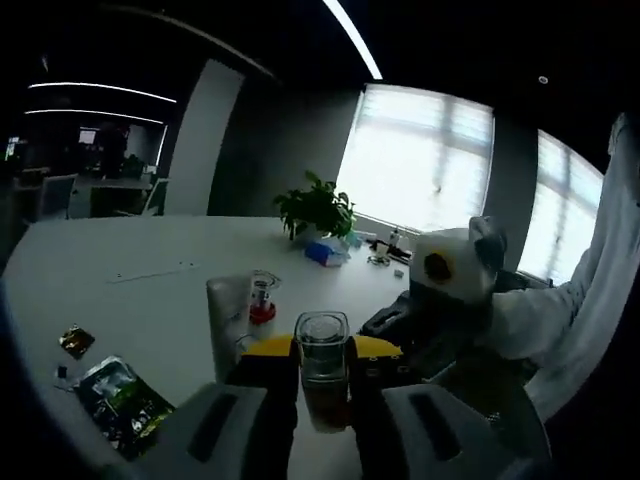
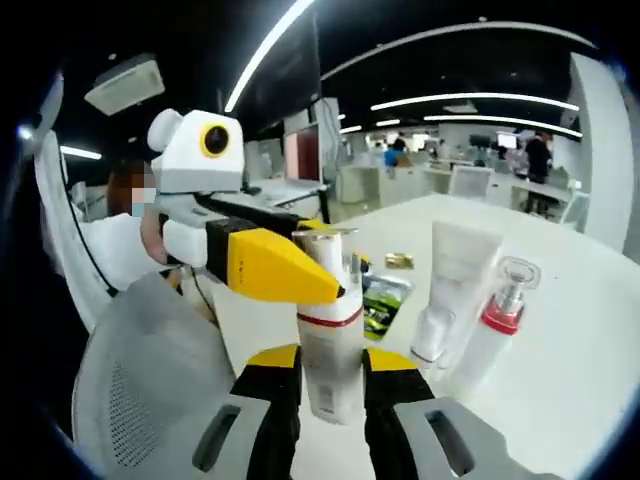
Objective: Arrange the skincare products in the storage area until every visible bottle or jar stands upright without overlapping.
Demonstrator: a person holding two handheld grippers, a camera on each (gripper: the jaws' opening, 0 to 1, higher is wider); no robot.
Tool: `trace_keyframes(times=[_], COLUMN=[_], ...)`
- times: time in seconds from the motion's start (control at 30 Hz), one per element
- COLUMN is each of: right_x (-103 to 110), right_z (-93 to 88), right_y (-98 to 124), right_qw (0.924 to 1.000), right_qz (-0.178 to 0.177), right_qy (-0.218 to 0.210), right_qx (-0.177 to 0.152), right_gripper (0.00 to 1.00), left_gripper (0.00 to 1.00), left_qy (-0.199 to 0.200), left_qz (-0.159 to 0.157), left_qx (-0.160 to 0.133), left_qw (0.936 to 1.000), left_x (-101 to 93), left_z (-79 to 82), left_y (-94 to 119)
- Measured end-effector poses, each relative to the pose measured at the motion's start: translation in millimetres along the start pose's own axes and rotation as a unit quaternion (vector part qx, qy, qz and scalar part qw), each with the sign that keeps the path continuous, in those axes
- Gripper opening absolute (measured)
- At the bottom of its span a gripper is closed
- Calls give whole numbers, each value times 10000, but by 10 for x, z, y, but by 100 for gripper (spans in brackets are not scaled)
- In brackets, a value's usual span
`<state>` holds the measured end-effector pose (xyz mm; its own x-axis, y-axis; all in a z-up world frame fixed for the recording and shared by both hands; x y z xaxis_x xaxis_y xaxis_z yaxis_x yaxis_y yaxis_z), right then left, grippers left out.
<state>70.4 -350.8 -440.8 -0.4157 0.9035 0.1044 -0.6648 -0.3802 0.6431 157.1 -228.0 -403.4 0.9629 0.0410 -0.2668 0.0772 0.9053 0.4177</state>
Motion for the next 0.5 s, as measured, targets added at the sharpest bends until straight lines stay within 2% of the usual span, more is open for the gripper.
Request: trace_keyframes(times=[0.1, 0.5], right_x=[26, 155], right_z=[-25, -102], right_y=[-27, -111], right_qw=[9986, 9957], right_qz=[-460, -871], right_qy=[212, -140], right_qx=[129, 274], right_gripper=[15, 15], left_gripper=[13, 13], left_qy=[58, -23], left_qz=[74, 260], left_qx=[-46, -143], left_qw=[9999, 9996], left_x=[-2, 5], left_z=[-6, 0], left_y=[-8, -22])
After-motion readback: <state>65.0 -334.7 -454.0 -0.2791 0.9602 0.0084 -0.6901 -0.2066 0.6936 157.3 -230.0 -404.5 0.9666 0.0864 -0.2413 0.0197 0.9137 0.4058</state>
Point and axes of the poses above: the point that each gripper's makers call its tool centre point, and the gripper's own axes: y roughly backward along the fingers, x roughly to its left, z roughly out of its top, the point moved 10 cm from there along y, roughly backward along the fingers, and after that the axes turned 14 degrees about x, right-handed, at the moved point
